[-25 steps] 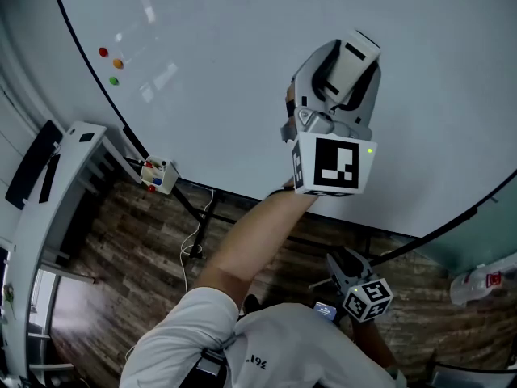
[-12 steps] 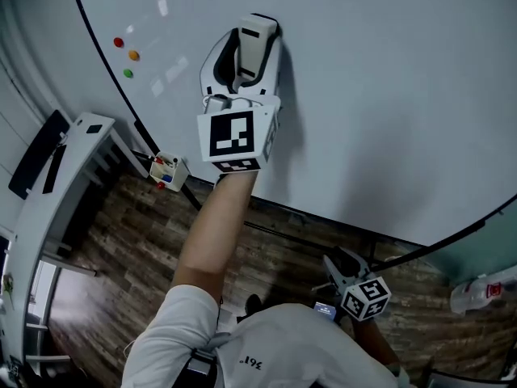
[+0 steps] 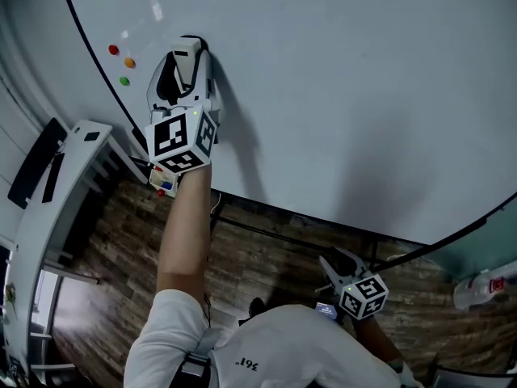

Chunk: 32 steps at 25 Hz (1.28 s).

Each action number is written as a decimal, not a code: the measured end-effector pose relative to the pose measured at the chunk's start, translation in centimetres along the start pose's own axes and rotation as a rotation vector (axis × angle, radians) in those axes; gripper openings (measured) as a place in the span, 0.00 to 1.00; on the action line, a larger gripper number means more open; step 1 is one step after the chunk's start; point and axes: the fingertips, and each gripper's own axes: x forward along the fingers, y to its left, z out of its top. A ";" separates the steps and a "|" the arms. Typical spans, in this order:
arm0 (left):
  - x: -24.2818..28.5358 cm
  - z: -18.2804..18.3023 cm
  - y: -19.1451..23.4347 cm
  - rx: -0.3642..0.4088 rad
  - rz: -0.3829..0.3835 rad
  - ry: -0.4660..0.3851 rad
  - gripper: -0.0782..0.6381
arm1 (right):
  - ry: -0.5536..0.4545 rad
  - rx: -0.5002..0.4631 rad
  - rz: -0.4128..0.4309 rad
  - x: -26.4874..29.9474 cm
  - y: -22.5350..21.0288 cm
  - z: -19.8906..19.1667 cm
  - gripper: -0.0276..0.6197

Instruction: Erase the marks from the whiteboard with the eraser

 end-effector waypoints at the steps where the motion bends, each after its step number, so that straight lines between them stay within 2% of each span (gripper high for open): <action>1: 0.0 0.0 0.2 -0.015 -0.005 0.005 0.44 | 0.001 0.001 0.001 0.0 0.0 -0.1 0.29; 8: 0.4 1.4 2.3 -0.112 0.009 -0.017 0.44 | -0.005 0.014 -0.013 -0.4 -0.2 -0.4 0.29; 13: 1.9 3.5 3.5 -0.099 0.027 -0.039 0.44 | -0.010 0.019 -0.031 -1.4 -0.6 -0.7 0.29; 20: 3.1 4.1 3.4 -0.085 0.050 -0.023 0.44 | -0.018 0.030 -0.048 -2.9 -0.9 -1.3 0.29; 25: 3.3 4.9 1.3 -0.074 0.045 -0.030 0.44 | -0.018 0.037 -0.059 -3.8 -1.2 -1.8 0.29; 32: 3.1 6.4 -5.3 -0.053 -0.012 -0.063 0.44 | -0.023 0.045 -0.069 -5.3 -1.9 -2.4 0.29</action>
